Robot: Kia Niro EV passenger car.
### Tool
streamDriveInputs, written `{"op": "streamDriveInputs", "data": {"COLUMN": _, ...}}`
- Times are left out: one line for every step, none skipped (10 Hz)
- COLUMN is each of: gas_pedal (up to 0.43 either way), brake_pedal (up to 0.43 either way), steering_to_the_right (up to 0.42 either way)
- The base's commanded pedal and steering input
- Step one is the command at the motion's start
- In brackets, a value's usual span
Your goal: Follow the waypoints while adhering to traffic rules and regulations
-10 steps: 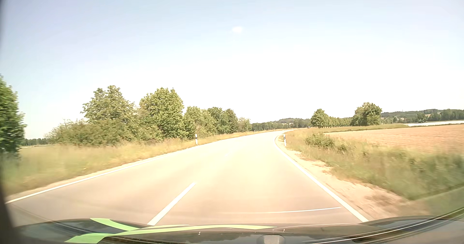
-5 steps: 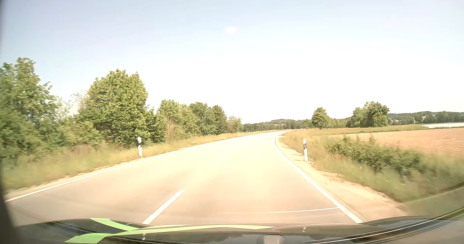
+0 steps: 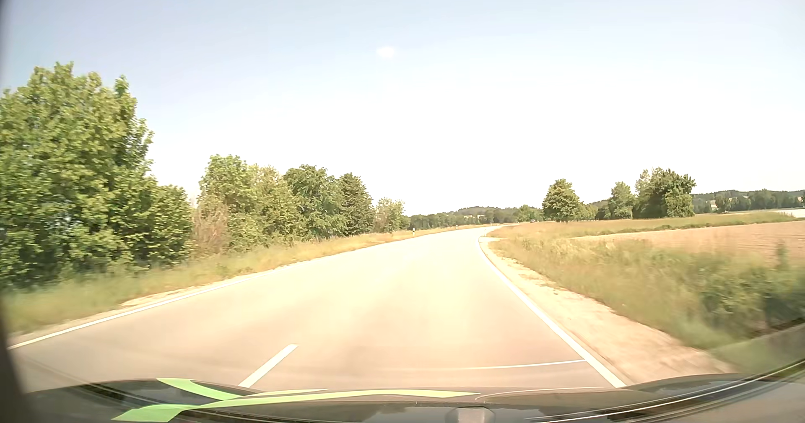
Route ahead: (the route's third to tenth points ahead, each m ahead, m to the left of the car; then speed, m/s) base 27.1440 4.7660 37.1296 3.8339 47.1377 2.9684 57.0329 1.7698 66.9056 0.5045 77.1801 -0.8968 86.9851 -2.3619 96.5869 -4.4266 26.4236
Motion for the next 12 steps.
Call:
{"op": "streamDriveInputs", "data": {"gas_pedal": 0.209, "brake_pedal": 0.000, "steering_to_the_right": 0.010}}
{"op": "streamDriveInputs", "data": {"gas_pedal": 0.220, "brake_pedal": 0.000, "steering_to_the_right": 0.010}}
{"op": "streamDriveInputs", "data": {"gas_pedal": 0.220, "brake_pedal": 0.000, "steering_to_the_right": 0.010}}
{"op": "streamDriveInputs", "data": {"gas_pedal": 0.228, "brake_pedal": 0.000, "steering_to_the_right": 0.010}}
{"op": "streamDriveInputs", "data": {"gas_pedal": 0.228, "brake_pedal": 0.000, "steering_to_the_right": 0.010}}
{"op": "streamDriveInputs", "data": {"gas_pedal": 0.228, "brake_pedal": 0.000, "steering_to_the_right": 0.010}}
{"op": "streamDriveInputs", "data": {"gas_pedal": 0.228, "brake_pedal": 0.000, "steering_to_the_right": 0.011}}
{"op": "streamDriveInputs", "data": {"gas_pedal": 0.228, "brake_pedal": 0.000, "steering_to_the_right": 0.011}}
{"op": "streamDriveInputs", "data": {"gas_pedal": 0.228, "brake_pedal": 0.000, "steering_to_the_right": 0.012}}
{"op": "streamDriveInputs", "data": {"gas_pedal": 0.228, "brake_pedal": 0.000, "steering_to_the_right": 0.013}}
{"op": "streamDriveInputs", "data": {"gas_pedal": 0.228, "brake_pedal": 0.000, "steering_to_the_right": 0.013}}
{"op": "streamDriveInputs", "data": {"gas_pedal": 0.228, "brake_pedal": 0.000, "steering_to_the_right": 0.014}}
